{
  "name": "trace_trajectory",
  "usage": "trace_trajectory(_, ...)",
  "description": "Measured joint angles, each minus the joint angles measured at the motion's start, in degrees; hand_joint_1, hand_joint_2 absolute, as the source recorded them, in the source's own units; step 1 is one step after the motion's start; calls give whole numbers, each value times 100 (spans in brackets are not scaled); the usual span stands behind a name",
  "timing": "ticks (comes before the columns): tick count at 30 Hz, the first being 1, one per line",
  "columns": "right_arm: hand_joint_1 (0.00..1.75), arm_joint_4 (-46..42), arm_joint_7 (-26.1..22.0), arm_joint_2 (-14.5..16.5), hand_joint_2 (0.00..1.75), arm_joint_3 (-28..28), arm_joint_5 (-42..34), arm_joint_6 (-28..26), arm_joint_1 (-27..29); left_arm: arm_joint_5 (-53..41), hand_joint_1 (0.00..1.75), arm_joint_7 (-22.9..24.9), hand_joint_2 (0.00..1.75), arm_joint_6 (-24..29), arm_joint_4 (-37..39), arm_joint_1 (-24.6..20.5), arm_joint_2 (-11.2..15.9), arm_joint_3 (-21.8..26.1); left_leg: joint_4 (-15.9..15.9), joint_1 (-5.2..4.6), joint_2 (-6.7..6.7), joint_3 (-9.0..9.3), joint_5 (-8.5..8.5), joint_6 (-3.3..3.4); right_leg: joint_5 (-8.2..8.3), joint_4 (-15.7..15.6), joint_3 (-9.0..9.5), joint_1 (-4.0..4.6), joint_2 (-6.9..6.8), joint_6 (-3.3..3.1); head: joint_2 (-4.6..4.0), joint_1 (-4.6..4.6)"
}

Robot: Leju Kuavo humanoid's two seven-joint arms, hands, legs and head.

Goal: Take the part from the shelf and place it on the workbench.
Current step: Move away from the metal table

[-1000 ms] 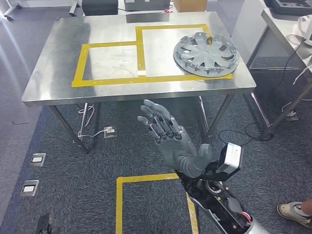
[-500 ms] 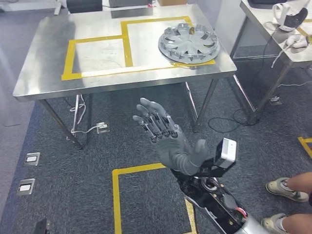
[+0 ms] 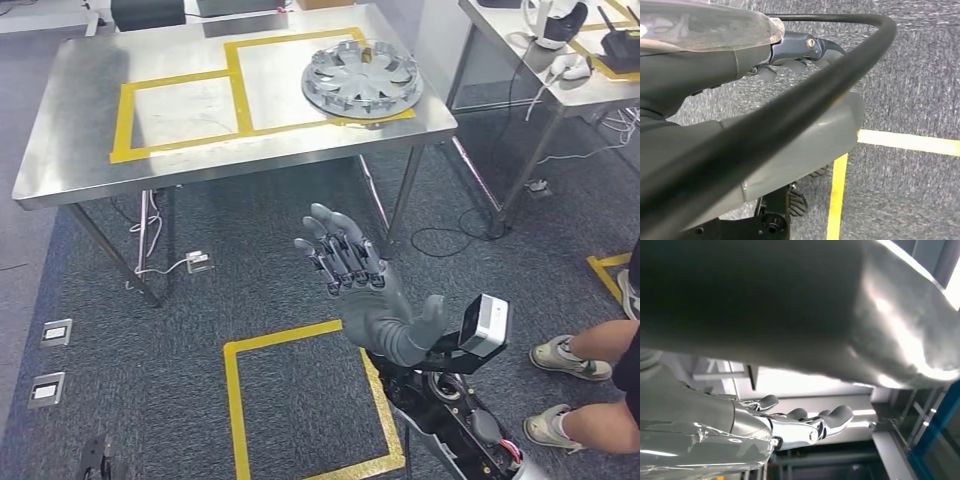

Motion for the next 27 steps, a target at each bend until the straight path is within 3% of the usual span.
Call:
trace_trajectory(2, 0, 1, 0, -1, 0, -1, 0, 1, 8, 0, 0, -2, 0, 0, 0, -8, 1, 0, -6, -8, 94, -9, 34, -68, 28, -20, -15, 26, 75, -77, 0, -27)
trace_trajectory(4, 0, -1, -1, -2, 0, -2, 0, 2, 9, 0, 0, -2, 0, -1, 0, -22, 4, 0, 130, 12, 4, -59, -72, -122, 93, -58, -37, 10, 171, -162, 0, -62)
trace_trajectory(5, 0, -1, -2, -2, 0, -2, 0, 1, 5, 0, 0, -3, 0, -1, 0, -25, 5, 0, 356, 20, -118, -162, -225, -138, 127, -78, -50, -2, 212, -206, 0, -85)
trace_trajectory(7, 0, -1, -1, -2, 0, -2, 0, -1, 11, 1, 0, -3, 0, -1, 0, -10, 8, 0, 1137, 20, -367, -534, -639, -148, 177, -88, -101, 0, 301, -272, 0, -164)
trace_trajectory(8, 0, 0, -1, -2, 0, -2, 0, -3, 22, 2, 0, -2, 0, -1, 0, 1, 9, 0, 1518, 16, -415, -722, -781, -147, 197, -86, -130, 12, 357, -289, 0, -202)
trace_trajectory(9, 0, 1, 0, -2, 0, -2, 0, -5, 34, 3, 0, -2, 0, 0, 0, 15, 10, 0, 1739, 13, -434, -834, -819, -142, 216, -83, -153, 25, 424, -298, 0, -239)
trace_trajectory(10, 0, 2, 0, -2, 0, -3, 0, -7, 43, 3, 0, -2, 0, 0, 0, 24, 11, 0, 1722, 12, -443, -832, -740, -130, 234, -79, -171, 36, 496, -300, 0, -268)
trace_trajectory(11, 0, 2, 0, -2, 0, -3, 0, -9, 49, 3, 0, -2, 0, 0, 0, 29, 13, 0, 1463, 12, -462, -708, -563, -112, 249, -74, -181, 43, 567, -295, 0, -293)
trace_trajectory(12, 0, 2, 0, -2, 0, -3, 0, -9, 50, 3, 0, -2, 0, 0, 0, 30, 18, 0, 1044, 12, -523, -497, -344, -88, 259, -64, -188, 46, 631, -288, 0, -316)
trace_trajectory(14, 0, 1, 0, -2, 0, -4, 0, -9, 48, 3, 0, -2, 0, 0, 0, 20, 29, 0, 282, 8, -717, -135, -71, -48, 270, -27, -220, 55, 734, -261, 0, -350)
trace_trajectory(16, 0, 0, -2, -2, 0, -5, 0, -8, 45, 2, 0, -2, 0, 0, 0, 5, 35, 0, 32, -12, -777, -39, -24, -27, 288, -3, -271, 59, 816, -212, 0, -353)
trace_trajectory(18, 0, -1, -2, -2, 0, -11, 0, -8, 46, 3, 0, -2, 0, 0, 0, -2, 28, 0, 6, -7, -654, -40, 16, 12, 295, 16, -328, 56, 875, -154, 0, -343)
trace_trajectory(20, 0, -1, -3, -3, 0, -28, 0, -9, 42, 5, 0, -2, 0, 0, 0, -2, 23, 0, -33, 21, -539, -36, 51, 65, 122, 261, -460, 58, 733, -83, 0, -303)
trace_trajectory(22, 0, -1, -4, -4, 0, -45, 0, -11, 39, 4, 0, -3, 0, -1, 0, 6, 25, 0, -47, 27, -425, -45, 63, 92, -274, 951, -753, 31, 497, -10, 0, -232)
trace_trajectory(24, 0, -1, -2, -10, 0, -56, 0, -30, 51, 1, 0, -4, 0, -2, 0, 23, 24, 0, -44, 31, -294, -56, 61, 98, -579, 1677, -1046, -30, 397, 47, 0, -177)
trace_trajectory(25, 0, -1, -1, -15, 0, -67, 0, -46, 61, 0, 0, -4, 0, -3, 0, 30, 21, 0, -43, 39, -228, -56, 59, 94, -583, 1789, -1073, -61, 372, 73, 0, -155)
trace_trajectory(26, 0, -2, 0, -20, 0, -83, 0, -63, 69, -1, 0, -4, 0, -4, 0, 33, 16, 0, -40, 50, -165, -49, 55, 83, -470, 1648, -978, -91, 341, 96, 0, -132)
trace_trajectory(27, 0, -4, 0, -24, 0, -107, 0, -81, 74, -2, 0, -4, 0, -4, 0, 32, 10, 0, -37, 64, -105, -34, 46, 66, -271, 1285, -775, -116, 281, 115, 0, -108)
